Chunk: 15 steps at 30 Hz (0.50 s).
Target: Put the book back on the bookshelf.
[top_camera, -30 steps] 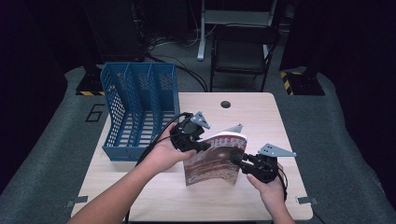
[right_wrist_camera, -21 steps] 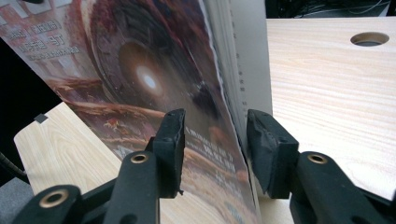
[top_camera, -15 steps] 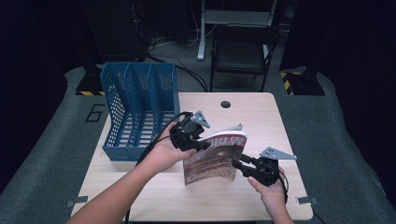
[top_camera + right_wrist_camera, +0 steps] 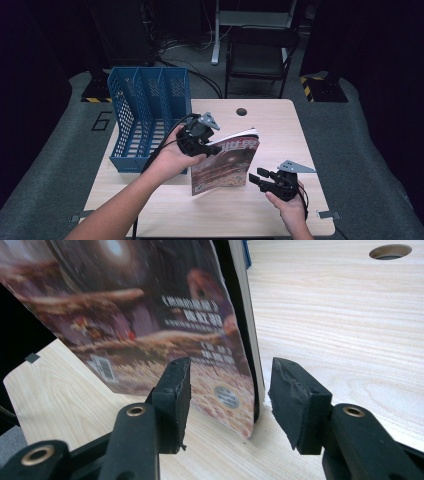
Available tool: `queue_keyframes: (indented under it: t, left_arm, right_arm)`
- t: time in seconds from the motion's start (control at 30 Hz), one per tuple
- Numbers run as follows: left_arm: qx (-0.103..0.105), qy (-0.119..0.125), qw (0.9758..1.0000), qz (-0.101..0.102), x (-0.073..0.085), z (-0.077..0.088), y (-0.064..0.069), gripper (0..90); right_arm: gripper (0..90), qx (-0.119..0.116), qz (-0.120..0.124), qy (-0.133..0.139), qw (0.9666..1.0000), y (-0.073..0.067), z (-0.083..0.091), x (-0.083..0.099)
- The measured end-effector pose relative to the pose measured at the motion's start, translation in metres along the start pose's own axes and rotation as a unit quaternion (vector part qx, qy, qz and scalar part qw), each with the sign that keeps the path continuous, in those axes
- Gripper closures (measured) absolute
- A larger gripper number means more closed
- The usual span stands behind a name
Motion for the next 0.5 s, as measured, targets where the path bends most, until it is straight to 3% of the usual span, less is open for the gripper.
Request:
queue_keyframes:
  t: [0.3, 0.5]
  left_arm:
    - [-0.002, 0.007, 0.9999, 0.012, -0.003, 0.009, -0.006, 83.8]
    - [-0.002, 0.015, 0.9997, 0.017, -0.006, 0.017, -0.009, 83.7]
  right_arm:
    - [49.0, 0.013, 0.002, -0.010, 0.9999, 0.009, -0.002, 0.008]
    - [46.4, 0.019, -0.013, -0.011, 0.9997, 0.013, -0.002, 0.011]
Point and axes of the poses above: each handheld gripper's, and its own axes: z roughly backward along the jaws, x roughly out of its underside, y roughly to its right, the point moved 2 cm from there along -z, roughly forward along the jaws, and after that the axes turned 2 degrees about -x, right-handed, at the moved point
